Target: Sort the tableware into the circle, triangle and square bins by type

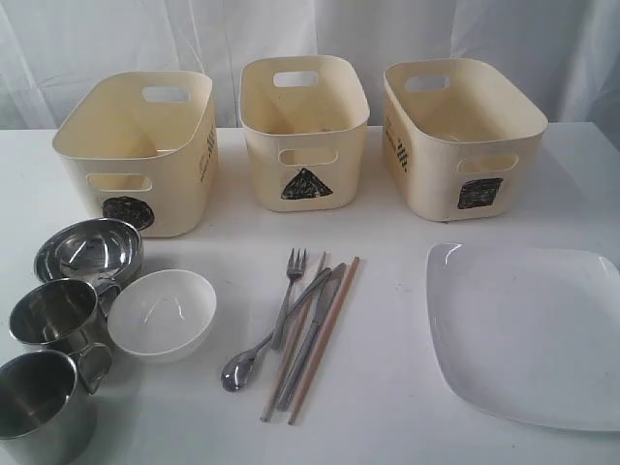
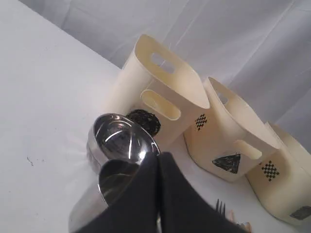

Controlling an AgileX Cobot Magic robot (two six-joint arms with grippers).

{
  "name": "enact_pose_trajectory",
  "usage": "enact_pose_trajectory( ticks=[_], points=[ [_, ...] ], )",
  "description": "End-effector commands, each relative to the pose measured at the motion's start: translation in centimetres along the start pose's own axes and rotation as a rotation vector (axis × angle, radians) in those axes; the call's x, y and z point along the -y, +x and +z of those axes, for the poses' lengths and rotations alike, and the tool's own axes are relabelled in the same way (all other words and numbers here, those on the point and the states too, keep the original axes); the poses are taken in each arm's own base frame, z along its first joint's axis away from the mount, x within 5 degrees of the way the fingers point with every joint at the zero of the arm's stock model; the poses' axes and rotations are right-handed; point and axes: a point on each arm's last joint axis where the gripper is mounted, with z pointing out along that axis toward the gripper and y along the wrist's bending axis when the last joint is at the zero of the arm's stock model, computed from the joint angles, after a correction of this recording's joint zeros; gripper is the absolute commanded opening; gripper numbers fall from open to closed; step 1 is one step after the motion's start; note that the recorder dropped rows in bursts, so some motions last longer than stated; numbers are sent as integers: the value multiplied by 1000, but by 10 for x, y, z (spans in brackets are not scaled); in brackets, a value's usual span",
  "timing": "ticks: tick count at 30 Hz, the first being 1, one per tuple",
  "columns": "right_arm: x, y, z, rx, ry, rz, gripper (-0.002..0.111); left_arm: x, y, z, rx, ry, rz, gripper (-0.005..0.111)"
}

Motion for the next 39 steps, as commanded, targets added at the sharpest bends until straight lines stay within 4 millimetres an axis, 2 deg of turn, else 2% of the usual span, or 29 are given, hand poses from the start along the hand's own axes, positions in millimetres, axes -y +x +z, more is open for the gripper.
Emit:
enact_pose_trajectory(
  ticks=[1,2,3,4,5,6,7,8,9,10,11,13,16,18,21,24,29,32,36,39],
  points=[
    [0,-1,0,15,3,-4,0,1,-25,-3,265,-24,155,0],
    [0,-1,0,15,3,-4,0,15,-60,-14,501,-13,132,0],
    [0,-1,0,15,3,-4,0,25,-81,-20,601,-20,152,0],
    [0,-1,0,15,3,-4,0,49,-114,-25,677,-45,264,0],
    [0,-1,0,15,3,-4,0,68,-134,-26,673,-41,361,0],
    [0,-1,0,15,3,-4,0,94,-155,-11,569,-28,514,0],
    [0,-1,0,15,3,-4,0,113,-167,5,449,11,599,0],
    [0,-1,0,15,3,-4,0,137,-180,32,263,84,694,0],
    [0,-1,0,15,3,-4,0,144,-178,49,119,136,722,0],
    [0,-1,0,15,3,-4,0,151,-174,74,-70,195,719,0],
    [0,-1,0,15,3,-4,0,153,-172,92,-176,214,707,0],
    [0,-1,0,15,3,-4,0,147,-151,130,-544,246,657,0],
    [0,-1,0,15,3,-4,0,125,-126,159,-941,188,625,0],
    [0,-1,0,15,3,-4,0,108,-112,166,-1158,97,583,0],
    [0,-1,0,15,3,-4,0,86,-99,173,-1349,-33,567,0],
    [0,-1,0,15,3,-4,0,74,-92,182,-1395,-81,595,0],
    [0,-1,0,15,3,-4,0,65,-93,201,-1273,-100,710,0],
    [0,-1,0,15,3,10,0,57,-93,207,-1280,-139,769,3],
    [0,-1,0,15,3,15,0,46,-84,215,-1335,-161,778,26],
    [0,-1,0,15,3,15,0,38,-74,230,-1311,-158,762,46]
  ],
)
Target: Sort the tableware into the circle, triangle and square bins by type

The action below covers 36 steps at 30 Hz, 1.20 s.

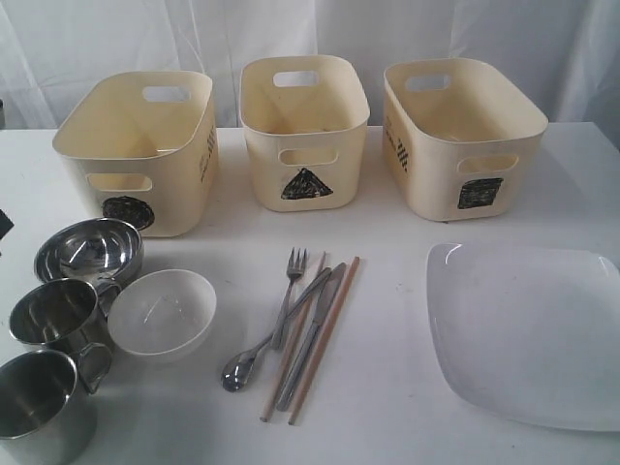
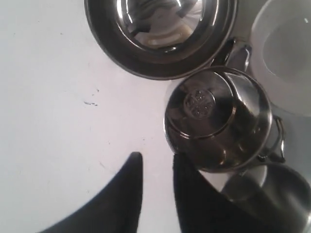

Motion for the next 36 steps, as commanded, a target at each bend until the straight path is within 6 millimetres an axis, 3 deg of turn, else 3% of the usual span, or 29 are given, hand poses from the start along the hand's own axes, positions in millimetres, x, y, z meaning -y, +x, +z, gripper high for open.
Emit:
enact_pose_trajectory(
  ticks=[1,4,14,36],
  points=[
    [0,-1,0,15,3,-1,0,-5,-13,22,13,4,-8,51],
    [0,-1,0,15,3,-1,0,-9,-17,38,-6,9,-17,60],
    [0,-1,0,15,3,-1,0,-8,-16,64,-123,97,-54,61],
    [0,-1,0,15,3,-1,0,-6,-26,71,-29,135,-80,61]
  ],
)
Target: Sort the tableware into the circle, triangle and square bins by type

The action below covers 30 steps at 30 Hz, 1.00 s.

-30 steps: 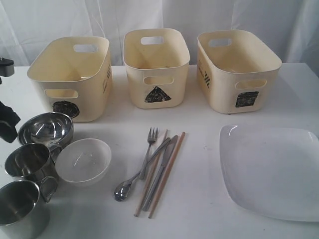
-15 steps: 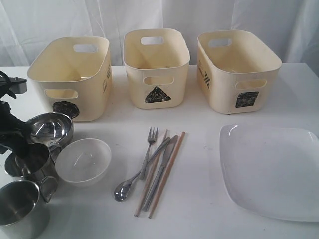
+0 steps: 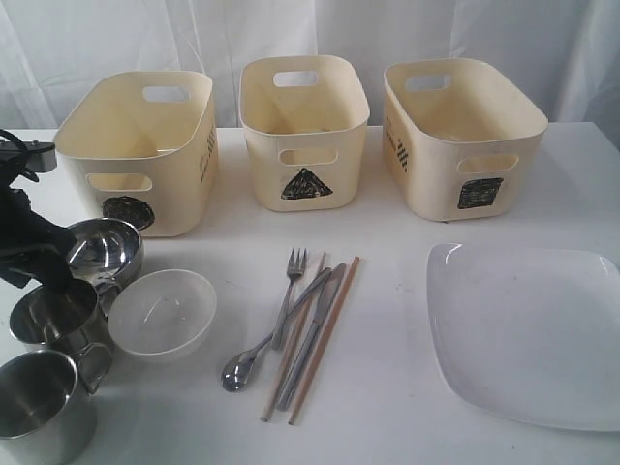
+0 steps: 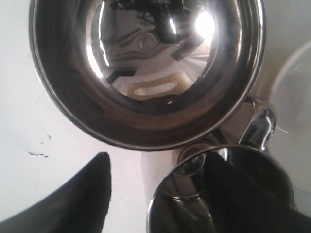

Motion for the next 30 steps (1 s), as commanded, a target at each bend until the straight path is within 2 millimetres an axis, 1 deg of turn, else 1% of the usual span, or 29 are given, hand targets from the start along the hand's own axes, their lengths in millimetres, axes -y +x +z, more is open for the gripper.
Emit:
enact_pose_trajectory(
  ticks=[1,9,12,16,19,20,21,22,28,30],
  points=[
    [0,-1,0,15,3,-3,0,3,-1,-1,-1,12,32,61],
    [0,-1,0,15,3,-3,0,6,6,-1,-62,42,109,61],
    [0,-1,0,15,3,-3,0,4,10,8,-47,29,98,61],
    [0,-1,0,15,3,-3,0,2,23,24,-48,10,84,61],
    [0,-1,0,15,3,-3,0,2,30,31,-60,1,86,60],
    [0,-1,0,15,3,-3,0,2,30,32,-57,-1,88,58],
    [0,-1,0,15,3,-3,0,1,30,32,-55,-2,88,56],
    [0,-1,0,15,3,-3,0,1,29,32,-52,-4,88,50],
    [0,-1,0,15,3,-3,0,2,28,29,-48,-3,88,2],
    [0,-1,0,15,3,-3,0,3,27,24,-69,11,93,0]
  ],
)
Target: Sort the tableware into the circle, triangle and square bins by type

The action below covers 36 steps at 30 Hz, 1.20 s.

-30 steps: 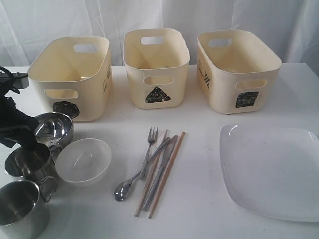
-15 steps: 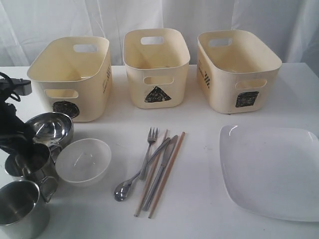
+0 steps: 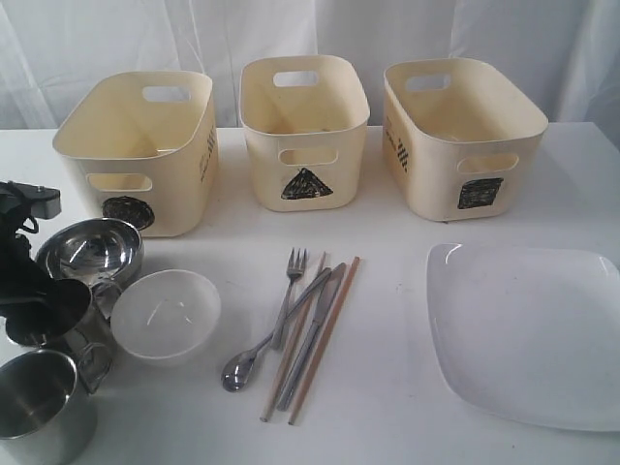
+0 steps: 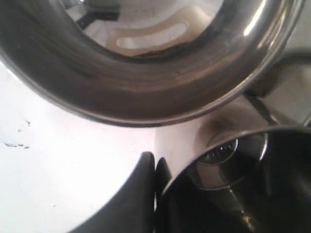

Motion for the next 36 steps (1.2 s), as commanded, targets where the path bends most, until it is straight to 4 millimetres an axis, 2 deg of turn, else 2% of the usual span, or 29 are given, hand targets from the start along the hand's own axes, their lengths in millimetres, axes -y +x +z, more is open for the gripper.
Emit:
enact_pose_trajectory(
  ticks=[1,5,10,15,16,17,18,19,20,21,22,23,24,26,29,32,36],
  points=[
    [0,-1,0,15,3,-3,0,5,0,-9,-43,35,14,0],
    [0,-1,0,15,3,-3,0,6,-4,-27,-31,18,38,0],
    [0,-1,0,15,3,-3,0,11,-13,-65,71,-19,66,0],
    [0,-1,0,15,3,-3,0,23,-11,-126,118,-51,122,0],
    [0,-1,0,15,3,-3,0,28,-10,-154,176,-85,144,0],
    [0,-1,0,15,3,-3,0,30,-10,-165,211,-103,151,0],
    [0,-1,0,15,3,-3,0,35,-12,-191,320,-154,167,0],
    [0,-1,0,15,3,-3,0,37,-14,-205,397,-186,172,0],
    [0,-1,0,15,3,-3,0,39,-19,-227,562,-246,175,0],
    [0,-1,0,15,3,-3,0,39,-25,-236,671,-275,167,0],
    [0,-1,0,15,3,-3,0,38,-37,-250,882,-312,131,0],
    [0,-1,0,15,3,-3,0,36,-47,-254,1000,-307,86,0],
    [0,-1,0,15,3,-3,0,31,-55,-256,1100,-311,38,0],
    [0,-1,0,15,3,-3,0,16,-77,-247,1216,-336,-47,0],
    [0,-1,0,15,3,-3,0,-13,-112,-208,1272,-417,-119,1],
    [0,-1,0,15,3,-3,0,-26,-140,-153,1113,-354,-118,15],
    [0,-1,0,15,3,-3,0,-25,-152,-97,899,-249,-85,33]
  ],
)
